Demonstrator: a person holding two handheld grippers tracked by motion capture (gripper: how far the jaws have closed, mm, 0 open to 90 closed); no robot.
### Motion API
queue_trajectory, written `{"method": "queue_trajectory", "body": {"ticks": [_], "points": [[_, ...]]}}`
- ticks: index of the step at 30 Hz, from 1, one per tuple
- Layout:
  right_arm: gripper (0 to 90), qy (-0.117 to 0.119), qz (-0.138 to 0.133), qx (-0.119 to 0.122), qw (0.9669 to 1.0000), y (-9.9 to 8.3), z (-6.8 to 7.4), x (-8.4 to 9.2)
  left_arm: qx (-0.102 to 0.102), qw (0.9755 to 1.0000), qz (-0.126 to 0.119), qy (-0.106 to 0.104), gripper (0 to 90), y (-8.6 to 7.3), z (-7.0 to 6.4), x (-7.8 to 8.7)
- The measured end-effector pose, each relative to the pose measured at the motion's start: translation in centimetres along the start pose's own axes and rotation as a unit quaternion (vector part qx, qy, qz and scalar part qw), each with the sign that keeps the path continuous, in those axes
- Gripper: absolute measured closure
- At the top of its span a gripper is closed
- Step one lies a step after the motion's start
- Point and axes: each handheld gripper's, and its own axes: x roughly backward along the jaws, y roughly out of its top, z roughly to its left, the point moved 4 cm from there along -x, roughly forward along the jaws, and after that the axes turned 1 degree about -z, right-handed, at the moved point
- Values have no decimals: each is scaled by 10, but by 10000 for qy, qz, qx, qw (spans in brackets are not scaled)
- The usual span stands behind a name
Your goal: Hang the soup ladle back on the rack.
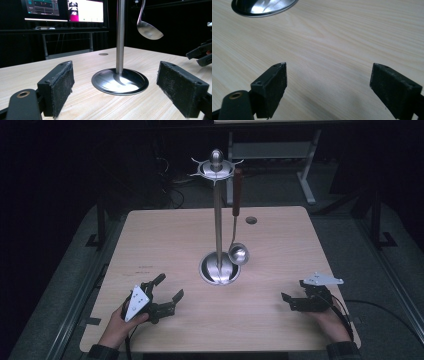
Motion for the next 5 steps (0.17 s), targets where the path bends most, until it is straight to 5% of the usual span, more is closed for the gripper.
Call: {"method": "queue_trajectory", "body": {"ticks": [5], "points": [[134,16,-1,-81,10000,-2,-2,0,-1,10000,2,0,138,0,0,0]]}}
